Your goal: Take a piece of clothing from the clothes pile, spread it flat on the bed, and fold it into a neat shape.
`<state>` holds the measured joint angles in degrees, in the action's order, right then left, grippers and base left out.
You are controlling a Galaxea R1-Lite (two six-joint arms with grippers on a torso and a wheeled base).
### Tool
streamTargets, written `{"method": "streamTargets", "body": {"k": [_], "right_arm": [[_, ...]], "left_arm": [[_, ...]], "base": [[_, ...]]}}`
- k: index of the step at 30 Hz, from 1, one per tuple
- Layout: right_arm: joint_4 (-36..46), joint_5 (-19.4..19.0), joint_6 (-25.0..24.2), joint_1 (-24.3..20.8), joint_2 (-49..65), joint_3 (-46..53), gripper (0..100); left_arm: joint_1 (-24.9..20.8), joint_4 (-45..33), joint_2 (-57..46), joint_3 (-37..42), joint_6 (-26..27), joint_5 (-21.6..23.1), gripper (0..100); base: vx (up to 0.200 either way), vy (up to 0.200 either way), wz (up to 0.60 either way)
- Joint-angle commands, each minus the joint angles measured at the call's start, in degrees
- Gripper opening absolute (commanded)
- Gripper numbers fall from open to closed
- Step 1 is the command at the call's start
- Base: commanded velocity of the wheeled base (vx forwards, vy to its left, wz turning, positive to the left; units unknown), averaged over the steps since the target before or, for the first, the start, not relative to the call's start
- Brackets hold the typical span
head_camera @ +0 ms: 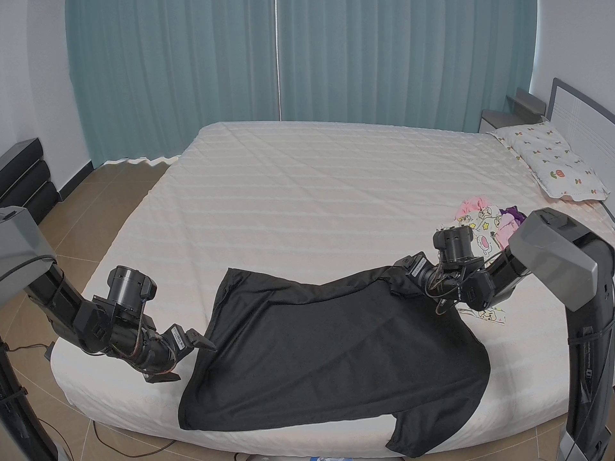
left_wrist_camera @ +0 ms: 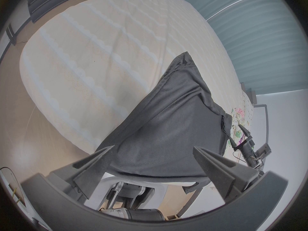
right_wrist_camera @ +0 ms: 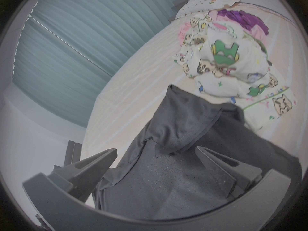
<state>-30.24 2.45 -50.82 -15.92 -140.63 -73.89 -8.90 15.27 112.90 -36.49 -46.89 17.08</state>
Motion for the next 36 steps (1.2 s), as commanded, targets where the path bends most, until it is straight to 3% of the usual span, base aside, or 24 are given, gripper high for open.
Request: {"method": "streamTargets", "body": {"k": [1,13,18,19,27,36], "right_arm": [[1.9,0.5,-0.3,-0.6,-4.3,-3.5,100],[5.5,0.7,-0.6,0.5,-6.0,-8.2,100],[6.3,2.6,-0.5,0.8,-9.2,-12.8,100],[6.3,3.4,-0.6,0.9,-9.8,-13.9,0],[6.1,3.8,-0.6,1.2,-10.0,-15.9,0],[5.2,4.2,-0.8,3.8,-10.4,-26.7,0]], "left_arm": [[0.2,0.1,0.2,-0.3,-0.2,0.4,100],[0.1,0.4,2.1,-0.7,-0.1,0.3,100],[0.1,1.0,2.6,-0.9,-0.2,0.3,100],[0.1,1.1,2.6,-0.9,-0.2,0.3,100],[0.1,1.0,2.7,-0.9,-0.2,0.3,100],[0.1,1.1,2.7,-0.8,-0.3,0.3,100]], "base": [[0.000,0.000,0.00],[0.000,0.000,0.00],[0.000,0.000,0.00],[0.000,0.000,0.00],[0.000,0.000,0.00],[0.000,0.000,0.00]]}}
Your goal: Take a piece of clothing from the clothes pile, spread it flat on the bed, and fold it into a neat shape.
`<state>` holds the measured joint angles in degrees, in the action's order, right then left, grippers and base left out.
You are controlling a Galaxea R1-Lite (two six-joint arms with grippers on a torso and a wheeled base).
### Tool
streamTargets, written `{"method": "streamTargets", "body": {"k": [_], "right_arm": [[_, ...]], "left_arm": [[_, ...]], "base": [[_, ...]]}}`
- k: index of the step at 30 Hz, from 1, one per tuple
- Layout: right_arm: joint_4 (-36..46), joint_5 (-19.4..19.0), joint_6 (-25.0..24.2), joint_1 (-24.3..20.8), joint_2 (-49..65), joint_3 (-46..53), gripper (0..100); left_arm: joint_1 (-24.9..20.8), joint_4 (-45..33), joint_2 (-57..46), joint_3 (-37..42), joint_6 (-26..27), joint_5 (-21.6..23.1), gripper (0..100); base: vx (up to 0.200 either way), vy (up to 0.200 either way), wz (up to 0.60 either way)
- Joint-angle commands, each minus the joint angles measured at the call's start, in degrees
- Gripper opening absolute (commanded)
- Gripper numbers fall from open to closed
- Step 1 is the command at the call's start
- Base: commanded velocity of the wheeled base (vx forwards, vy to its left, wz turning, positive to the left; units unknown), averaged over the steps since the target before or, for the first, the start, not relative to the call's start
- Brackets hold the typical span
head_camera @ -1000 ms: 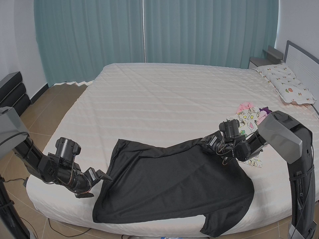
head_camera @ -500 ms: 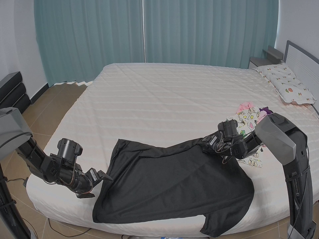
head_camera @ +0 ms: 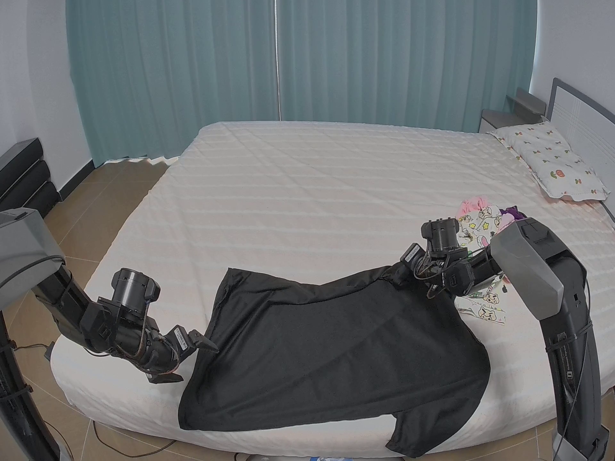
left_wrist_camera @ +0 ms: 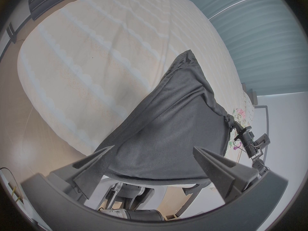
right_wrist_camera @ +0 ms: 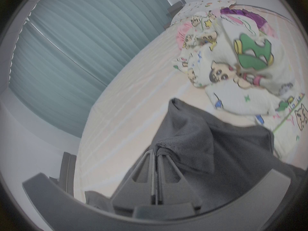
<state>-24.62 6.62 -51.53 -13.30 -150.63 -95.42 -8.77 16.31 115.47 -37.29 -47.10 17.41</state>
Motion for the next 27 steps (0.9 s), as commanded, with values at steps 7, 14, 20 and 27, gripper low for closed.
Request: {"method": "streamTargets", "body": {"k": [7,14,20,27], "right_arm": [[0.2,1.3,0.2,1.0,-6.8,-18.8,0],[-10.6,1.6,0.3,0.8,-10.9,-19.2,100],[-15.0,1.4,0.4,1.5,-10.3,-19.2,100],[-15.2,0.7,0.5,1.9,-6.5,-19.2,100]], "left_arm": [[0.0,0.0,0.1,0.1,-0.1,0.0,100],[0.0,0.0,0.1,0.1,-0.1,0.0,100],[0.0,0.0,0.1,0.1,-0.1,0.0,100],[0.0,0.0,0.2,-0.1,-0.3,0.0,100]], "base": [[0.000,0.000,0.00],[0.000,0.000,0.00],[0.000,0.000,0.00],[0.000,0.000,0.00]]}}
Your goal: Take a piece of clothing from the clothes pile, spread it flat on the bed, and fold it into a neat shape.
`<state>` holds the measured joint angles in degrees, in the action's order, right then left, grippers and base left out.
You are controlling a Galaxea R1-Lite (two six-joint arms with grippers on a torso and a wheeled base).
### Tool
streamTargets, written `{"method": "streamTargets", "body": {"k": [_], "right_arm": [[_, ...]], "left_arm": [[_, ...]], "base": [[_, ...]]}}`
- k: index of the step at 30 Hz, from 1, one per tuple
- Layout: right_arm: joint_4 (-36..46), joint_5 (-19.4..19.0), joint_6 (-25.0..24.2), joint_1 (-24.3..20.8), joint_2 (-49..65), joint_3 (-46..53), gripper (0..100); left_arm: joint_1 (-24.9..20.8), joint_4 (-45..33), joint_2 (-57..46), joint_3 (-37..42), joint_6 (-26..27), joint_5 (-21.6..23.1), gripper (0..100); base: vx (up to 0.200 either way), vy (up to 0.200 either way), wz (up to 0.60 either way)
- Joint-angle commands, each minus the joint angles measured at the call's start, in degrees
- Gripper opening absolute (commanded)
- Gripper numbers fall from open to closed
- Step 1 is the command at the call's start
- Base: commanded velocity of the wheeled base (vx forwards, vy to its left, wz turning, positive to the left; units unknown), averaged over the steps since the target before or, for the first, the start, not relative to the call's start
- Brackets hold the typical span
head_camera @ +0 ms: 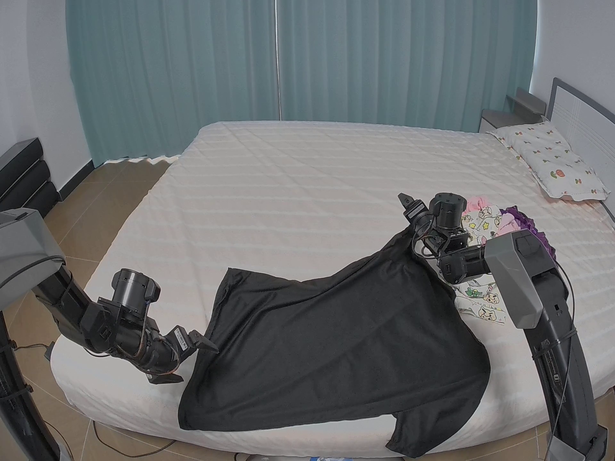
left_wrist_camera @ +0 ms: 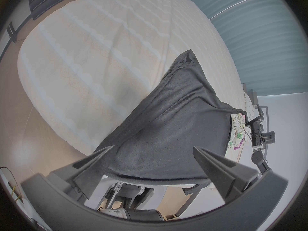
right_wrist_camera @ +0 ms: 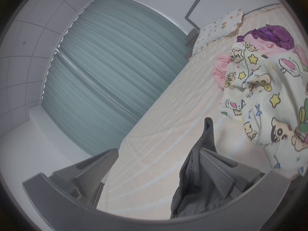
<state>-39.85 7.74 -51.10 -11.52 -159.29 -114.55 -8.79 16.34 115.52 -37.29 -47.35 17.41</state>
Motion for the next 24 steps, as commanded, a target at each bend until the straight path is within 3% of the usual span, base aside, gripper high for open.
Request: {"method": "streamTargets", "body": {"k": [1,9,14,17,22,24], "right_arm": [[0.0,-0.5,0.0,0.0,2.1,0.0,100],[-4.1,-1.5,0.0,-3.5,1.6,0.0,100],[-2.1,-1.4,1.2,-2.6,3.4,2.6,100],[-2.7,-1.6,3.8,-2.2,6.8,10.9,100],[-6.6,-2.2,6.1,-2.8,14.9,28.3,100],[-7.3,-2.2,6.1,-3.1,17.4,33.4,100]], "left_arm": [[0.0,0.0,0.1,-0.1,0.0,0.0,100],[0.0,0.0,0.1,-0.1,0.0,-0.1,100],[0.1,0.0,0.1,-0.2,-0.1,-0.1,100],[0.3,0.5,-0.3,-0.9,-1.0,-0.1,100],[0.3,0.3,0.0,-9.7,-11.3,-2.2,100],[0.2,0.2,0.3,-12.8,-12.2,-4.2,100]], "base": [[0.000,0.000,0.00],[0.000,0.000,0.00],[0.000,0.000,0.00],[0.000,0.000,0.00],[0.000,0.000,0.00],[0.000,0.000,0.00]]}}
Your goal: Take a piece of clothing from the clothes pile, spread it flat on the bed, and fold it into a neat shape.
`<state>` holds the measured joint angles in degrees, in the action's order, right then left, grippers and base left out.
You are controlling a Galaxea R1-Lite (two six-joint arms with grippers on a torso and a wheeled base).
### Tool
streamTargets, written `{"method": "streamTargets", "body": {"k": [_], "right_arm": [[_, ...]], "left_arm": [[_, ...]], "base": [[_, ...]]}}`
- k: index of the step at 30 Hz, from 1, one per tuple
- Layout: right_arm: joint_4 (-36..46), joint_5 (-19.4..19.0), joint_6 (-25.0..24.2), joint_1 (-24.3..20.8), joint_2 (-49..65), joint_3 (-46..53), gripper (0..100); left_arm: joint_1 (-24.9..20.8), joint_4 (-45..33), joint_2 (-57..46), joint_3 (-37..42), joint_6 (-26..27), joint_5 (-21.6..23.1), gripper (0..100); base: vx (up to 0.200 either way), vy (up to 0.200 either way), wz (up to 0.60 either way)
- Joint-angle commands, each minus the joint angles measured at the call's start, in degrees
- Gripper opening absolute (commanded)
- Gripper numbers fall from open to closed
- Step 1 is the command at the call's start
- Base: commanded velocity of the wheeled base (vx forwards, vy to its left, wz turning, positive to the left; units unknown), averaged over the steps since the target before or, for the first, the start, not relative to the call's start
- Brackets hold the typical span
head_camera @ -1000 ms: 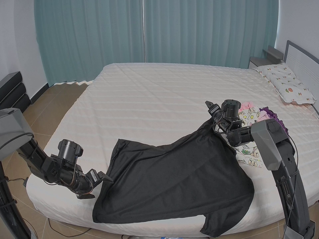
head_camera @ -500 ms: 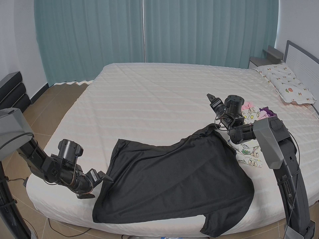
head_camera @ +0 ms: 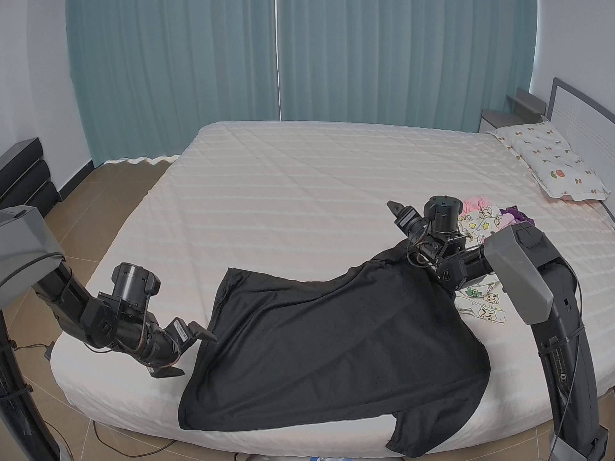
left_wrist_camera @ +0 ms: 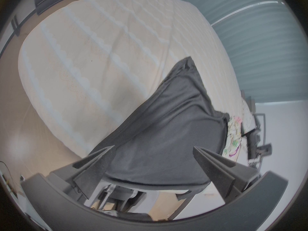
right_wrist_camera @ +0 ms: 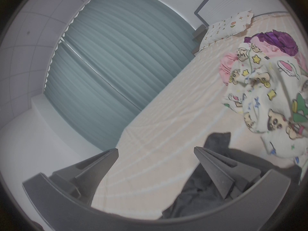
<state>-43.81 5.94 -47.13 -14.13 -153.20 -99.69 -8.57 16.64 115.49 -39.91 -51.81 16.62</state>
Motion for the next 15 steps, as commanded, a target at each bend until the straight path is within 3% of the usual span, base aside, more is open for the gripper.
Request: {"method": "streamTargets", "body": {"k": [1,7,15], "right_arm": [[-3.6,-0.4,2.1,-0.5,11.7,19.3,100],[-10.1,-0.2,2.0,-0.6,17.0,34.6,100],[-13.2,0.0,2.3,-1.3,25.6,50.7,100]], "left_arm": [[-0.1,-0.1,0.6,-10.7,-7.8,-3.8,100],[-0.7,-2.0,11.2,-27.1,-7.7,-11.8,100],[-0.6,-8.4,21.0,-43.7,-4.6,-12.0,100]], "base": [[0.000,0.000,0.00],[0.000,0.000,0.00],[0.000,0.000,0.00]]}}
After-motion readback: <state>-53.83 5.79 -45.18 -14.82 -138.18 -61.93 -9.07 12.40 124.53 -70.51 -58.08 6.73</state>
